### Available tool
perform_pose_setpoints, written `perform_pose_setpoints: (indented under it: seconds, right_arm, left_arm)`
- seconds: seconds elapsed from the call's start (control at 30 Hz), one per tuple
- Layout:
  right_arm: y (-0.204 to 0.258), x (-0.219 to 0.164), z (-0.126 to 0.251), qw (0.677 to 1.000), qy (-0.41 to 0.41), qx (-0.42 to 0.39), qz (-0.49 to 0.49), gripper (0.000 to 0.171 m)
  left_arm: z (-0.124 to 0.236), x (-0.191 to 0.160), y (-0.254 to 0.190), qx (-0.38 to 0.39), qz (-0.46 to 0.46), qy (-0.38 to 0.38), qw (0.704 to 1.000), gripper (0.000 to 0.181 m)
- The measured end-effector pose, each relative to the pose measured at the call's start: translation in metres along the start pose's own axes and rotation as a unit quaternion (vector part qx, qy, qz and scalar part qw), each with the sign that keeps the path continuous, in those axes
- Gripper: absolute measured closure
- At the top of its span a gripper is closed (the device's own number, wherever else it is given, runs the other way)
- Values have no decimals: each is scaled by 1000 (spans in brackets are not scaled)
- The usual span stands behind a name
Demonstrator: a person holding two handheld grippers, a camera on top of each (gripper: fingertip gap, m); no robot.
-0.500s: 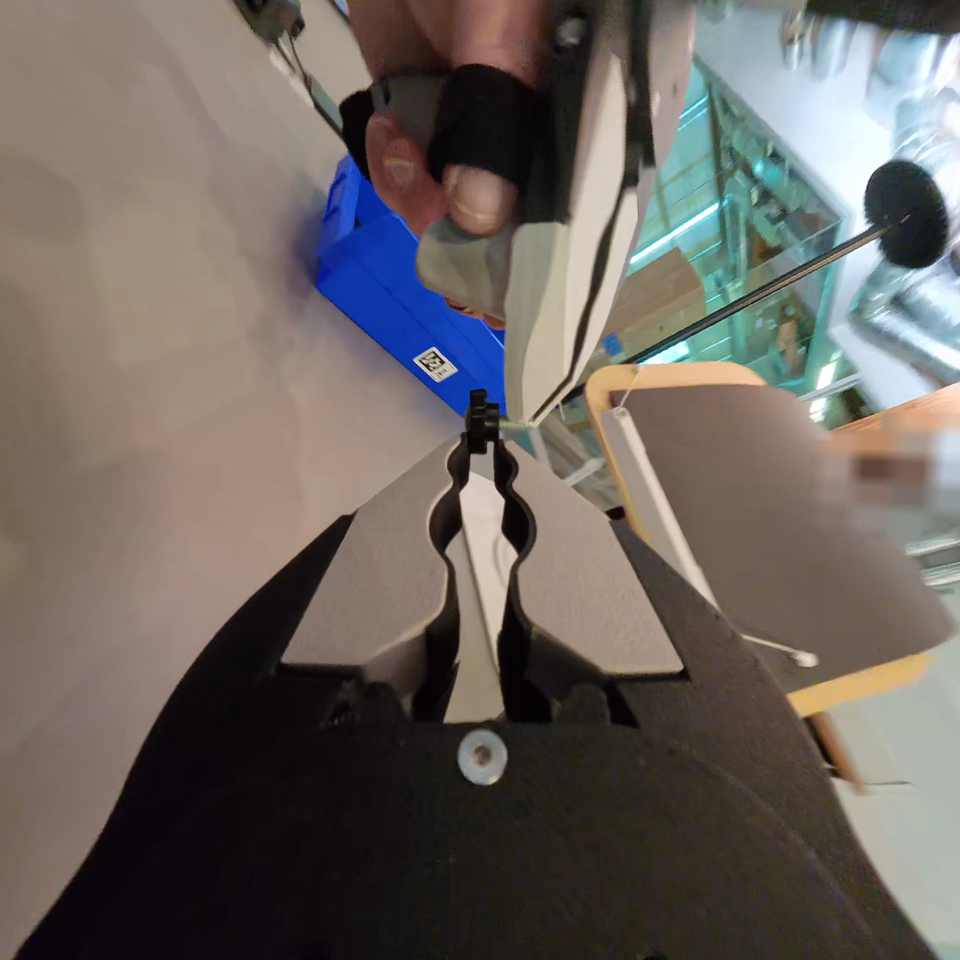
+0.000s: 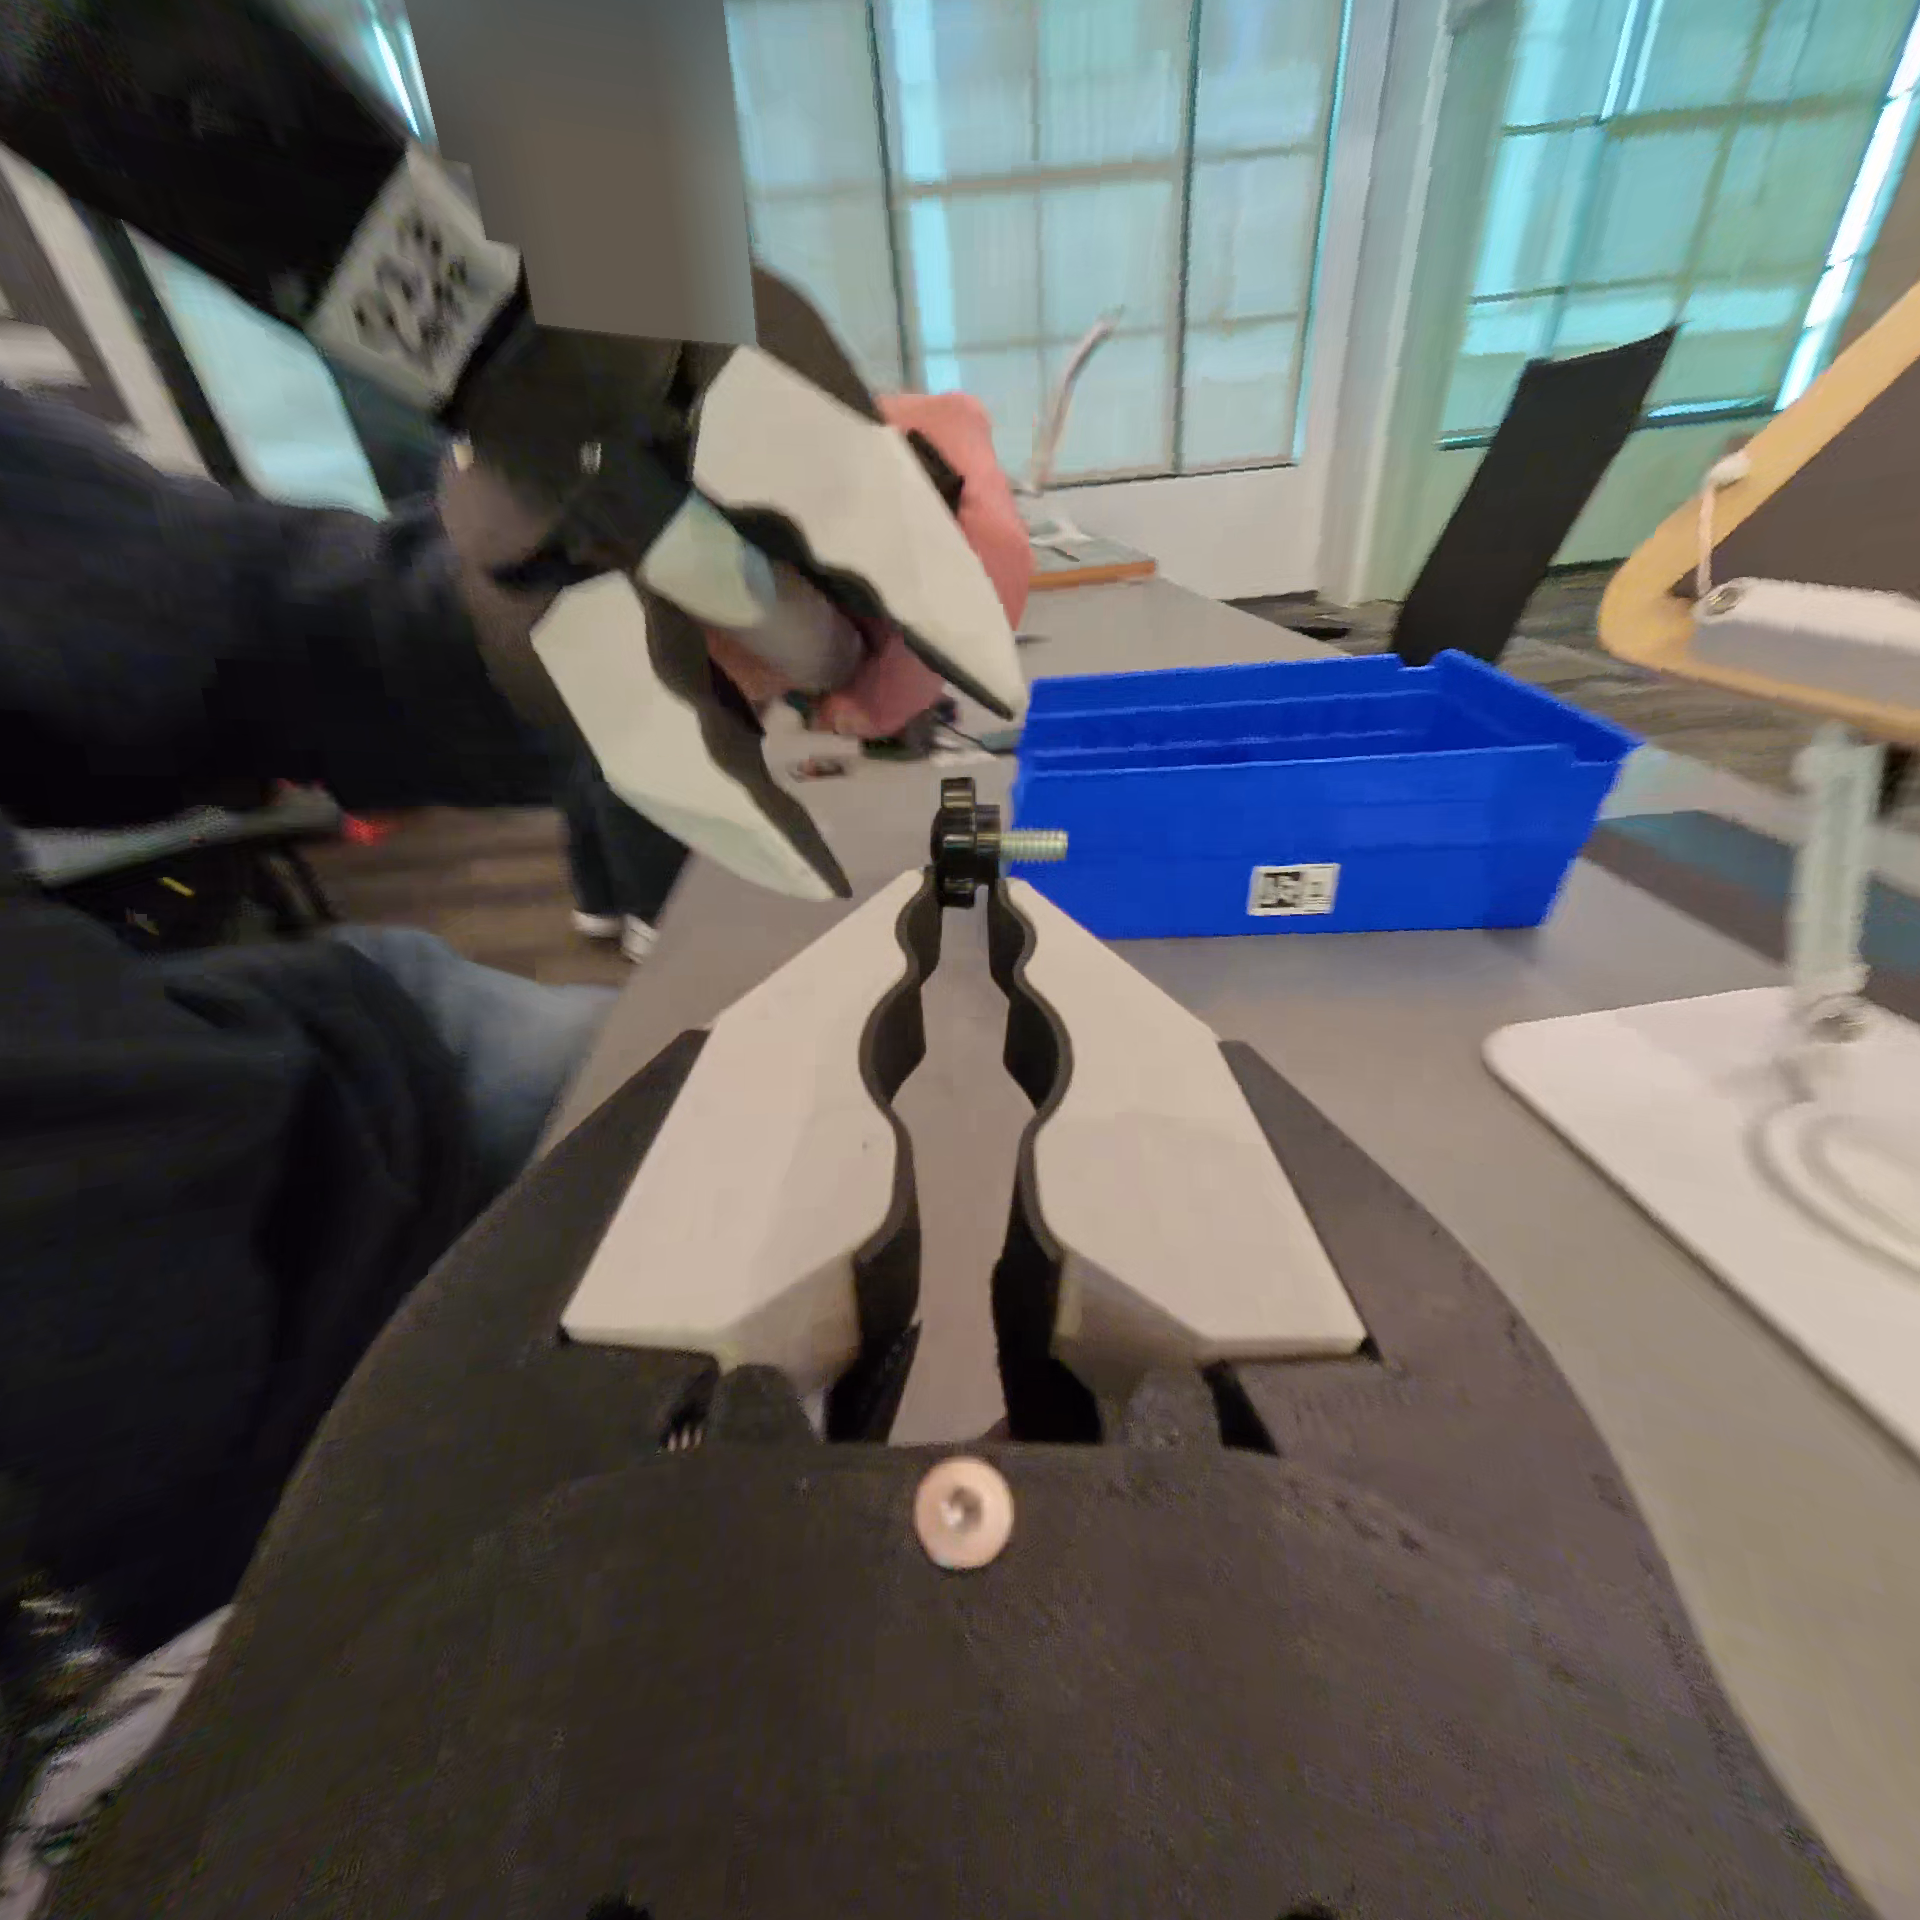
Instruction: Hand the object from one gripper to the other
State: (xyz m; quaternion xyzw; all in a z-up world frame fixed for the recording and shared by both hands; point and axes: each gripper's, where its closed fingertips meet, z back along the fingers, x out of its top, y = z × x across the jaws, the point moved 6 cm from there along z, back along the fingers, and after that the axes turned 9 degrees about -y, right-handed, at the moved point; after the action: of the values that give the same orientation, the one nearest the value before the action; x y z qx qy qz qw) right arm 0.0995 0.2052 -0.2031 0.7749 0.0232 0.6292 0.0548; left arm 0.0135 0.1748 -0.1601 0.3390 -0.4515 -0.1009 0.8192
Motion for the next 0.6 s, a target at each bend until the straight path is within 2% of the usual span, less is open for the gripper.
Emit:
perform_pose_setpoints:
  seconds: [0.13, 0.2, 0.37, 0.53, 0.6]
  right_arm:
    - [-1, 1, 3, 985, -40, 74, -148, 165]
    - [1, 0, 4, 975, -50, 107, -190, 166]
    - [7, -2, 3, 959, -48, 159, -231, 165]
    - [8, -1, 4, 946, -53, 179, -264, 166]
    - [8, -2, 4, 944, -47, 185, -271, 166]
  left_arm:
    - [-2, 1, -3, 33, -72, 2, 997, 135]
    - [-4, 2, -7, 37, -116, 5, 993, 134]
    - [-10, 3, -14, 40, -195, 14, 980, 138]
    - [-8, 12, -18, 49, -237, -11, 970, 154]
    - [-8, 12, -20, 46, -245, -11, 968, 156]
